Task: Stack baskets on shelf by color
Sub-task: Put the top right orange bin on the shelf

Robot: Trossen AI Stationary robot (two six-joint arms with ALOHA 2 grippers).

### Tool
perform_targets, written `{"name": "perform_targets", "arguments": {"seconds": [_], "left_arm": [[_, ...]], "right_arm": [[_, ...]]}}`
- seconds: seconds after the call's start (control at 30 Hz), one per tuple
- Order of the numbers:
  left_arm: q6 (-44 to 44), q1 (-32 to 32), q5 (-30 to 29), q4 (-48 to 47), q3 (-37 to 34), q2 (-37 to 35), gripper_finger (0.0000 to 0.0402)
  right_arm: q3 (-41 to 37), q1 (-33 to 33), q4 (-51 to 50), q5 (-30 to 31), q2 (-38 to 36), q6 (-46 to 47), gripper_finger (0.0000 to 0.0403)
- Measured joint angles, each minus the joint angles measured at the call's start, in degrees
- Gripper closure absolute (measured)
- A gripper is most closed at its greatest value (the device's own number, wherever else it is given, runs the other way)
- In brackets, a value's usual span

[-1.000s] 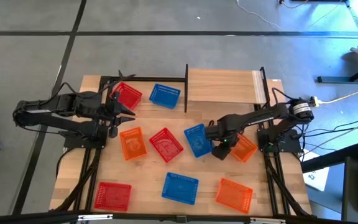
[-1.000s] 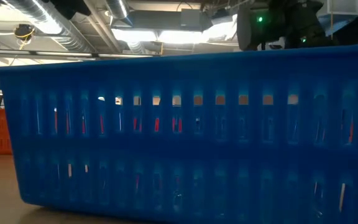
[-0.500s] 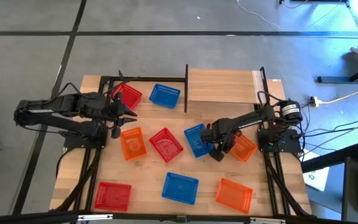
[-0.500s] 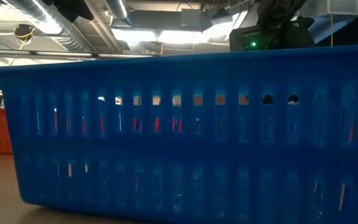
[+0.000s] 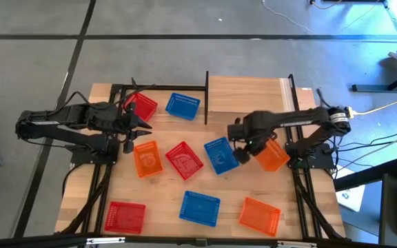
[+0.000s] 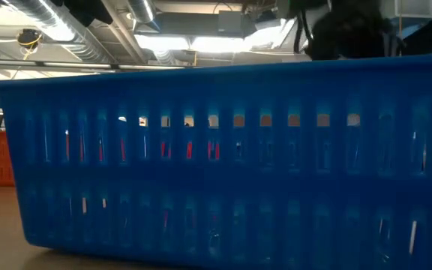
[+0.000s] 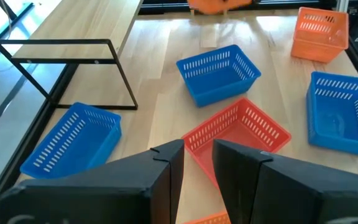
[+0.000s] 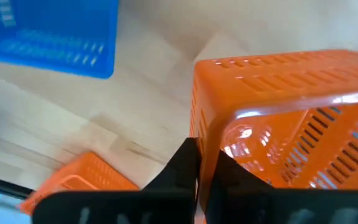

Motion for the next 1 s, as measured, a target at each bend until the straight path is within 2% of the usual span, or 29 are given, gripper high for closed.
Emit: {"name": "perform_targets", "arguments": {"seconds": [0.1,0.37,0.63,0.8,1.0], "left_arm": [[1.3,0.0,0.0,-1.1,1.5,0.3,0.0325],[5.3,0.0,-3.9,-10.9,11.5,7.3,0.0325],[9.0,0.0,-2.9,-11.7,13.3,11.2,0.0325],[9.0,0.0,-2.8,-12.1,13.4,11.7,0.0325],[9.0,0.0,-2.8,-11.6,13.4,11.5,0.0325]], "right_arm": [[6.5,-1.9,-5.8,4.2,-0.3,2.1,0.0402],[19.7,-11.7,-5.4,13.8,-0.6,-0.1,0.0402],[25.8,-27.3,-5.3,14.3,-0.6,-10.7,0.0403],[25.1,-36.3,-5.4,14.3,-0.6,-18.9,0.0403],[22.8,-44.7,-5.5,10.4,-0.6,-20.5,0.0403]]}}
